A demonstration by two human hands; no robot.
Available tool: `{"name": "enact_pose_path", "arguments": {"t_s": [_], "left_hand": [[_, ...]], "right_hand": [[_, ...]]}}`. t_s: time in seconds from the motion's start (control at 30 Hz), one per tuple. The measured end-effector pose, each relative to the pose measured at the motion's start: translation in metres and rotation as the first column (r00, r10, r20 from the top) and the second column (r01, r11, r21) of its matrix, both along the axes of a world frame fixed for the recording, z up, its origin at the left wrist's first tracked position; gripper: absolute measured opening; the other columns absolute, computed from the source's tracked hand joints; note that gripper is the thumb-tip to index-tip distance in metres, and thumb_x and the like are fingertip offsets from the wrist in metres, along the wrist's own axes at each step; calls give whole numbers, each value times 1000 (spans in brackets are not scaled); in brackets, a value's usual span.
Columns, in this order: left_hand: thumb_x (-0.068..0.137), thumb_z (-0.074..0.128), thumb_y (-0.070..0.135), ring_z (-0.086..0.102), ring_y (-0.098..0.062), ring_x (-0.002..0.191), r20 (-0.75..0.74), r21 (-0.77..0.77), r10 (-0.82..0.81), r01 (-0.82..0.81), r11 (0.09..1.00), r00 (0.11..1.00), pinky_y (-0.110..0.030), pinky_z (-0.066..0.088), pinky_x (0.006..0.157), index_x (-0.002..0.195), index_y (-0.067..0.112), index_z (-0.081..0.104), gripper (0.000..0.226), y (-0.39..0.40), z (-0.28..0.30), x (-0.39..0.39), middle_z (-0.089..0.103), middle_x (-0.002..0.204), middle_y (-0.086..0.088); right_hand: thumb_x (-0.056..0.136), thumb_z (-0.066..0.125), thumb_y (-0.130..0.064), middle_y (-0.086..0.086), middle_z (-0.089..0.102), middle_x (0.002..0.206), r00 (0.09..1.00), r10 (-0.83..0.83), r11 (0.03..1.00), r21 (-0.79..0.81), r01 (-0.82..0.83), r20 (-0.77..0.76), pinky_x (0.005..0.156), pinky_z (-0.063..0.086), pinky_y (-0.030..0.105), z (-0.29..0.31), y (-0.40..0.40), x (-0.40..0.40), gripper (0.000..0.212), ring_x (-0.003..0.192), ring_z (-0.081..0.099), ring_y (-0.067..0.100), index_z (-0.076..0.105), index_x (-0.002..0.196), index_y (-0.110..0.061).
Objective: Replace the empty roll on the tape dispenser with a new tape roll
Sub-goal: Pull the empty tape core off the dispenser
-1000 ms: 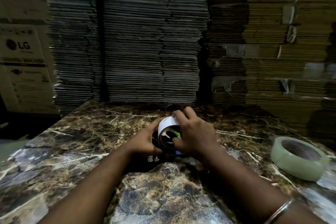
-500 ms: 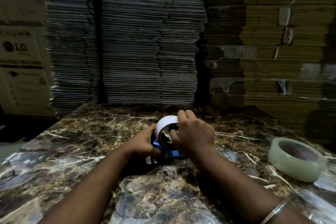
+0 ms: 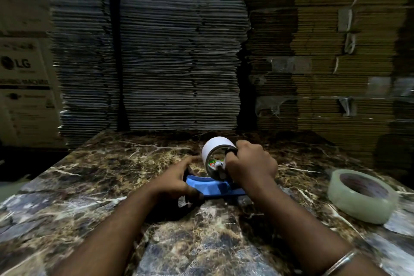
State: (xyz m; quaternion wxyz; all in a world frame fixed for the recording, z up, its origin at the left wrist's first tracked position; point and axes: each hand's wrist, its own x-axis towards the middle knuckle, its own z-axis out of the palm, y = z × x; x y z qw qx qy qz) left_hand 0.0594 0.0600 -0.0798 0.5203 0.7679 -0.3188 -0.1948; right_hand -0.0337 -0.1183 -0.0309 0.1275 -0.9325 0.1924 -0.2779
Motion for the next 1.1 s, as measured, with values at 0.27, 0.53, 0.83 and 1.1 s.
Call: {"name": "enact_pose_path", "arguments": {"t_s": [0.27, 0.53, 0.83, 1.1], "left_hand": [[61, 73, 0, 66, -31, 87, -87, 60, 16, -11, 998, 996, -50, 56, 75, 135, 23, 40, 84, -1, 3, -7, 57, 114, -23], [62, 74, 3, 66, -32, 93, -78, 91, 13, -6, 996, 997, -55, 54, 84, 128, 25, 43, 76, -1, 7, -11, 58, 112, -18], [51, 91, 25, 70, -23, 74, -7, 146, -36, 37, 989, 999, -41, 58, 70, 119, 20, 52, 78, 0, 14, -19, 63, 92, -10], [71, 50, 24, 61, -28, 73, 55, -259, 295, -271, 927, 954, -38, 46, 65, 80, 4, 63, 26, -14, 16, -20, 68, 77, -17]], "right_hand": [[80, 47, -41, 10, 69, 103, 998, -13, 996, 86, 19, -64, 69, 40, 34, 0, -13, 4, 36, 98, 65, 34, 65, 102, -19], [86, 44, -36, 10, 61, 98, 997, 7, 961, 277, 13, -71, 72, 40, 37, -2, -11, 1, 31, 93, 58, 34, 62, 103, -16], [75, 45, -43, 7, 67, 74, 983, 164, 882, 435, -181, 76, 62, 42, 35, -14, -19, 10, 32, 79, 64, 31, 55, 60, -16], [80, 62, -18, 2, 65, 78, 954, 201, 824, 489, -287, 221, 68, 50, 37, -19, -23, 15, 6, 77, 60, 22, 62, 81, -12]]}}
